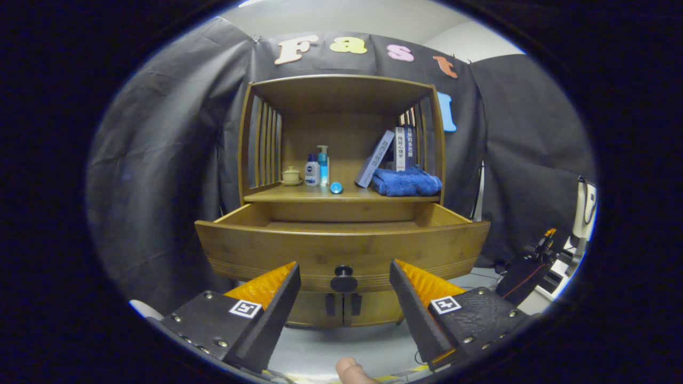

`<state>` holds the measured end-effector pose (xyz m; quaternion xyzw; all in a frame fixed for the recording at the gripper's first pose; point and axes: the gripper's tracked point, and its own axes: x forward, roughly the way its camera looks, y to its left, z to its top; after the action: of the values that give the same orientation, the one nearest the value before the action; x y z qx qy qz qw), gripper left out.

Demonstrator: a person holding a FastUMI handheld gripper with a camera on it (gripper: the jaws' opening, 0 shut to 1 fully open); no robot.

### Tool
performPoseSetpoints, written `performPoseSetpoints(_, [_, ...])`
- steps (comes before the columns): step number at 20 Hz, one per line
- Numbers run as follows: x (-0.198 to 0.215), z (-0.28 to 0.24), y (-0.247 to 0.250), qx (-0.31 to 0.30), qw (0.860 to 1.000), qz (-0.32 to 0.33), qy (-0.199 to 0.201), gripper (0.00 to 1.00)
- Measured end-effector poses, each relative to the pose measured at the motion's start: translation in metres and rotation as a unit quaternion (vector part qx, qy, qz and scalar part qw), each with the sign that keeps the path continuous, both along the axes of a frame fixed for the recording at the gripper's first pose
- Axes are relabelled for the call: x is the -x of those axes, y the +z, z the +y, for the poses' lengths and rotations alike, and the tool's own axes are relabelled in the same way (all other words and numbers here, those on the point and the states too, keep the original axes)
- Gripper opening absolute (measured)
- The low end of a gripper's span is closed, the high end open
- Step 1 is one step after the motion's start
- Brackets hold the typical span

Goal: Pull open the drawer, take out the items inside it, and place them on the countertop above the cabinet.

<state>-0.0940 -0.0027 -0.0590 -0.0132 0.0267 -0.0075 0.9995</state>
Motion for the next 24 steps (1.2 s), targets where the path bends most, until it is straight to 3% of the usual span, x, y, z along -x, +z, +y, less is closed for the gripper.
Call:
performPoseSetpoints(11, [-0.027, 0.005, -0.036, -0.048, 0.998, 0.031, -0.015, 0.99])
performPoseSetpoints(18, [-0.053, 0.019, -0.053, -0.023, 0.999, 0.04, -0.001, 1.0])
performPoseSetpoints(24, [-0.089, 0.017, -0.07, -0.055, 0.996, 0.063, 0.003, 0.99])
